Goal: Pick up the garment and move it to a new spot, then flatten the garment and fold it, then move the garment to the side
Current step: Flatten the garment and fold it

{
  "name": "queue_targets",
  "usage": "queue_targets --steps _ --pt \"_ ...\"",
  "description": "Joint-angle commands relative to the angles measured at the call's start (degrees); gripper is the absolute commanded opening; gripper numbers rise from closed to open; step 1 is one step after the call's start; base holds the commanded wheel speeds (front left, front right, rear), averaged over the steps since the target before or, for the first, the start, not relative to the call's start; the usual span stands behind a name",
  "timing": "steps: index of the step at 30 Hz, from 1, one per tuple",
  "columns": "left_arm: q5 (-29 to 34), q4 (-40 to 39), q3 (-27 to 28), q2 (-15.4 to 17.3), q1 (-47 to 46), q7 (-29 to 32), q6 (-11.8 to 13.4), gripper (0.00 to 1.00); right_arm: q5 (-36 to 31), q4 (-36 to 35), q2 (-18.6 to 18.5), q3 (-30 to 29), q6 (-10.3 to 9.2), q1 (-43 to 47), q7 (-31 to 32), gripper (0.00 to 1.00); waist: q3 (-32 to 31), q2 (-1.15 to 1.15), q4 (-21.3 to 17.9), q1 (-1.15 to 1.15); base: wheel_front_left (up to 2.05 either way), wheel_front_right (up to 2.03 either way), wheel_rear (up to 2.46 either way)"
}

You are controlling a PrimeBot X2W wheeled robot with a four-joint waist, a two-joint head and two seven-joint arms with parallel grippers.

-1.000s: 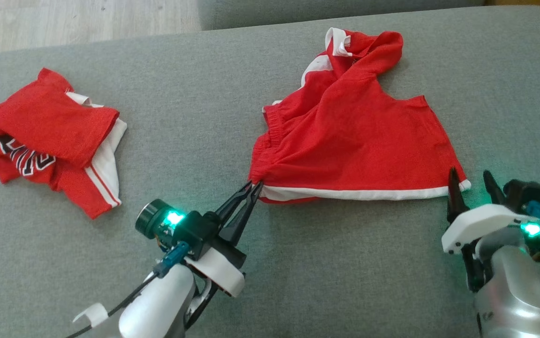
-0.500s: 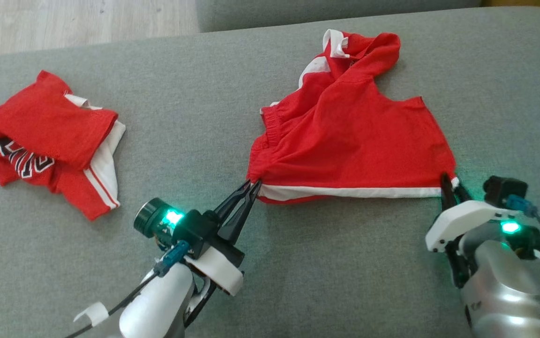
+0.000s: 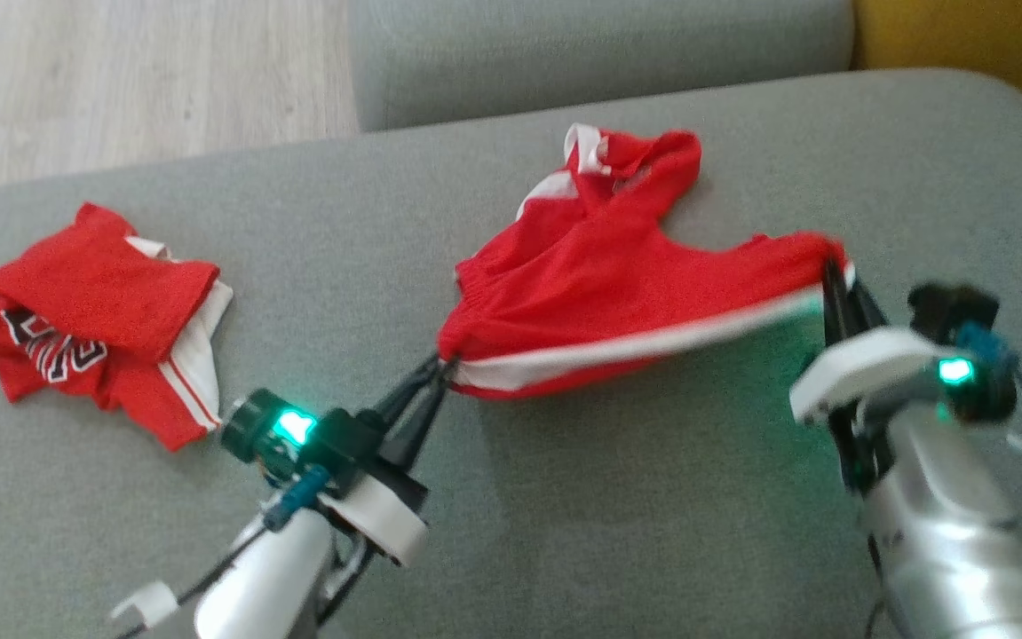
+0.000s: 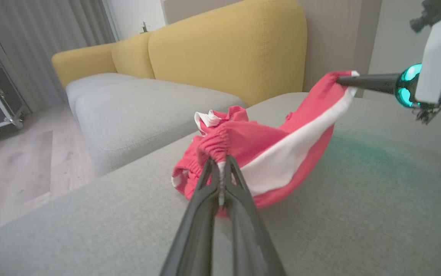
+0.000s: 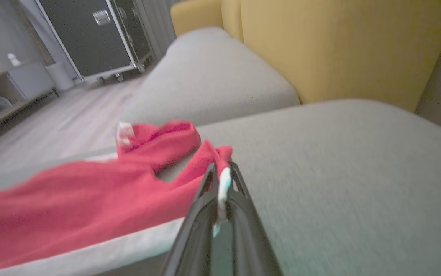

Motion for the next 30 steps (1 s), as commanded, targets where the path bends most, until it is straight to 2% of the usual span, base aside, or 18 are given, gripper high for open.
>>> queue_targets --steps 1,6,10,17,23,30 --pt "0.5 -1.75 2.96 1.9 -4.03 -0.55 0.15 0.0 0.9 -3.53 0.32 2.0 0.22 -3.98 -0.45 0.0 -1.53 0.0 -0.24 0.0 0.0 0.0 0.0" --pt "0.22 -0.71 2.02 5.59 -11.78 -0.2 0.12 0.0 3.76 -10.61 0.32 4.34 0.22 -7.7 1.8 0.0 -4.15 0.0 -0.03 0.0 0.0 0.0 0.0" --pt "-1.94 0.18 0.52 8.59 -20.6 2.38 0.11 0.0 4.64 -15.65 0.32 4.88 0.22 -11.53 2.67 0.0 -5.71 0.0 0.16 0.0 0.0 0.0 0.0" --pt "-4.74 2.29 -3.2 13.31 -33.32 5.98 0.11 0.0 5.89 -20.62 0.33 6.96 0.22 -15.91 2.43 0.0 -8.37 0.0 0.18 0.0 0.0 0.0 0.0" --pt "-6.73 3.12 -5.74 15.17 -38.31 7.08 0.1 0.0 6.27 -22.21 0.33 8.41 0.22 -15.29 3.05 0.0 -10.17 0.0 0.59 0.0 0.0 0.0 0.0" --pt "-9.43 3.45 -8.1 16.22 -39.27 7.9 0.1 0.0 4.82 -21.83 0.33 7.35 0.22 -13.26 3.51 0.0 -10.96 0.0 1.25 0.0 0.0 0.0 0.0"
